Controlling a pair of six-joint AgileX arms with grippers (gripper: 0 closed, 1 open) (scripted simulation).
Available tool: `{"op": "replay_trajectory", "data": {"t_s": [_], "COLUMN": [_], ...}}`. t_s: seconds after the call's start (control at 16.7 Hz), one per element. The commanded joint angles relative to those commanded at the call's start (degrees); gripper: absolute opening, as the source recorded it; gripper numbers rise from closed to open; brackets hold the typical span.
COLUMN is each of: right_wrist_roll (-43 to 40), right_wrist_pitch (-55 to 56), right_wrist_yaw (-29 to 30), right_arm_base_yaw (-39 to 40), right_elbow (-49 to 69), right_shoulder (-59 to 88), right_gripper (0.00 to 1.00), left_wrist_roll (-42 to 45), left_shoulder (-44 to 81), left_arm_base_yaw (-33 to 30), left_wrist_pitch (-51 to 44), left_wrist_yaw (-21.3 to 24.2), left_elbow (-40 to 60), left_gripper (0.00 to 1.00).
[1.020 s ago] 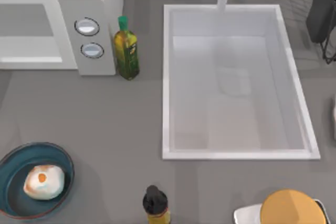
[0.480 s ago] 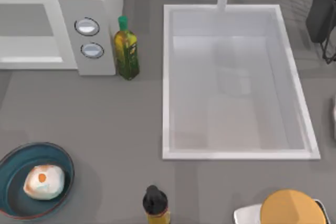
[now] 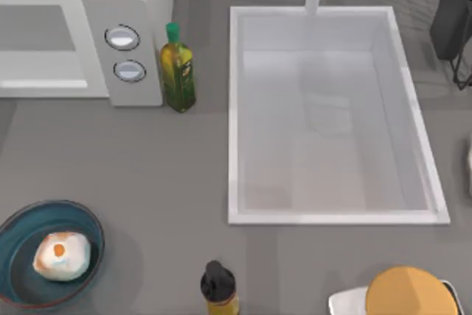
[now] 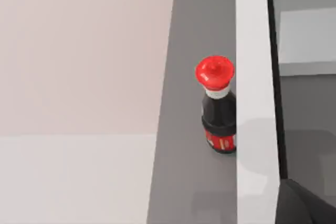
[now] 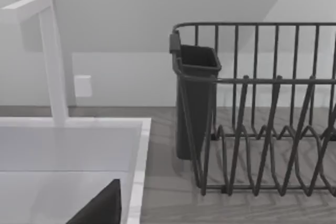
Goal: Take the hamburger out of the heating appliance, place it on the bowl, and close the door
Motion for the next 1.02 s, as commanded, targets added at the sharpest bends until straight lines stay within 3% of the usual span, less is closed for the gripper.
{"op": "replay_trajectory", "data": {"t_s": [0.24,0.48,1.02], "right_wrist_roll": [0.00,0.00,0.00], "right_wrist_pitch": [0.00,0.00,0.00], "right_wrist_yaw": [0.00,0.00,0.00], "right_arm_base_yaw": [0.00,0.00,0.00], "right_elbow": [0.00,0.00,0.00], "right_shoulder": [0.00,0.00,0.00], "right_gripper": [1.00,1.00,1.00], "left_wrist_roll": [9.12,14.73,16.41], "left_shoulder": [22.08,35.87,39.94], "left_arm_base_yaw": [7.10,10.43,10.69], "left_wrist_pitch": [-6.84,-11.57,-12.77], "left_wrist_yaw": [4.20,6.84,7.49], "left_elbow": [14.66,24.38,27.15], "left_gripper": [0.00,0.00,0.00]}}
